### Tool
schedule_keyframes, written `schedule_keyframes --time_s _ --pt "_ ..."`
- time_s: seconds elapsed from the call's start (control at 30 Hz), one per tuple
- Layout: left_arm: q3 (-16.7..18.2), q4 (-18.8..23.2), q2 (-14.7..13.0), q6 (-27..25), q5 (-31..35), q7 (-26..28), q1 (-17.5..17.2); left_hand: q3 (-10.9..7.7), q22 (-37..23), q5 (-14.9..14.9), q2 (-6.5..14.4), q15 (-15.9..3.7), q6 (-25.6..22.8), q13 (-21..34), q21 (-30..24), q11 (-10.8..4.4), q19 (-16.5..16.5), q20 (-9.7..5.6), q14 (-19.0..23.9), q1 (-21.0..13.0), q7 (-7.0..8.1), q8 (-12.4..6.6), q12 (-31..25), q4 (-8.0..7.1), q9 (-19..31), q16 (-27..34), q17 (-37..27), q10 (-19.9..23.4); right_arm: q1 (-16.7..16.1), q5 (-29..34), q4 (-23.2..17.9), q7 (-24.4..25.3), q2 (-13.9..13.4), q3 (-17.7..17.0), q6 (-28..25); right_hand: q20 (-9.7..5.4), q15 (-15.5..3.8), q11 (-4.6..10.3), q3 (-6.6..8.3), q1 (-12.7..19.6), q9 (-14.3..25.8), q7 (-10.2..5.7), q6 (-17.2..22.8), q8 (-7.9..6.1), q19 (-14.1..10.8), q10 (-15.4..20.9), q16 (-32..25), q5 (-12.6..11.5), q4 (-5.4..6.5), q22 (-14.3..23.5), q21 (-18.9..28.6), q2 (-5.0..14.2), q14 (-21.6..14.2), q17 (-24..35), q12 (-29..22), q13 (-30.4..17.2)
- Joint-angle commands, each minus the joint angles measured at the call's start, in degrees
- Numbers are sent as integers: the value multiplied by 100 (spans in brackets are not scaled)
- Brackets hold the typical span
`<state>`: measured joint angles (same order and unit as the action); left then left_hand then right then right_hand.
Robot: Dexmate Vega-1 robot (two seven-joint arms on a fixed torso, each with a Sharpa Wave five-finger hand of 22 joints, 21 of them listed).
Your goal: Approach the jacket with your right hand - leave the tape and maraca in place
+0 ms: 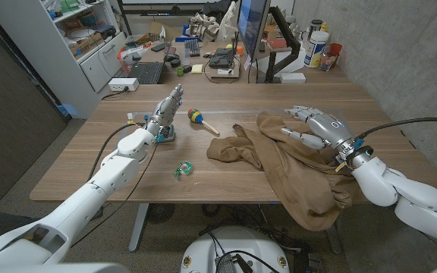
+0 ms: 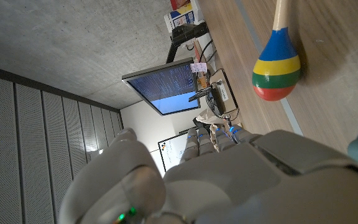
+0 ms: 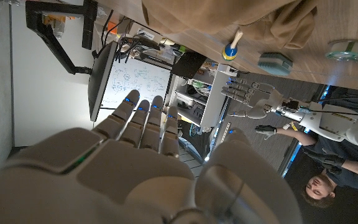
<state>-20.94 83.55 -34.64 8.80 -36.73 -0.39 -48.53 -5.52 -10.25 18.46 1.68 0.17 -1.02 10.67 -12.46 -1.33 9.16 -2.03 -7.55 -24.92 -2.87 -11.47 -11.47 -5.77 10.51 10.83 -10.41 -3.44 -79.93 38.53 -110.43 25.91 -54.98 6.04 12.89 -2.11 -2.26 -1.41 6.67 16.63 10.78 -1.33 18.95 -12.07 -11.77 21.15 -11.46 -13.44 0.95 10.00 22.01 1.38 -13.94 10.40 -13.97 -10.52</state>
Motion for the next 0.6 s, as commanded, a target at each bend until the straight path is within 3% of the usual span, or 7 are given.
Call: schedule_keyframes --time_s 0.03,0.6 --pt "41 -95 37 111 -69 -69 -7 29 -26 34 61 9 -23 19 3 -12 50 -175 -15 -22 -18 -3 -6 2 22 -16 -17 -24 54 -143 -92 -218 -335 189 -277 -64 -27 7 -8 15 12 -11 101 -39 -77 90 -9 -20 -25 18 -42 47 -89 15 -42 -28" --pt "76 -128 60 204 -104 -99 -19 43 -26 31 75 12 -32 19 14 -11 57 -165 -23 -36 -10 -3 -11 8 22 -16 -17 -13 188 -259 -245 -644 -663 435 -587 -59 -47 15 -20 5 13 -24 122 -22 -118 124 -14 -25 -29 20 -79 51 -159 16 -37 -28"
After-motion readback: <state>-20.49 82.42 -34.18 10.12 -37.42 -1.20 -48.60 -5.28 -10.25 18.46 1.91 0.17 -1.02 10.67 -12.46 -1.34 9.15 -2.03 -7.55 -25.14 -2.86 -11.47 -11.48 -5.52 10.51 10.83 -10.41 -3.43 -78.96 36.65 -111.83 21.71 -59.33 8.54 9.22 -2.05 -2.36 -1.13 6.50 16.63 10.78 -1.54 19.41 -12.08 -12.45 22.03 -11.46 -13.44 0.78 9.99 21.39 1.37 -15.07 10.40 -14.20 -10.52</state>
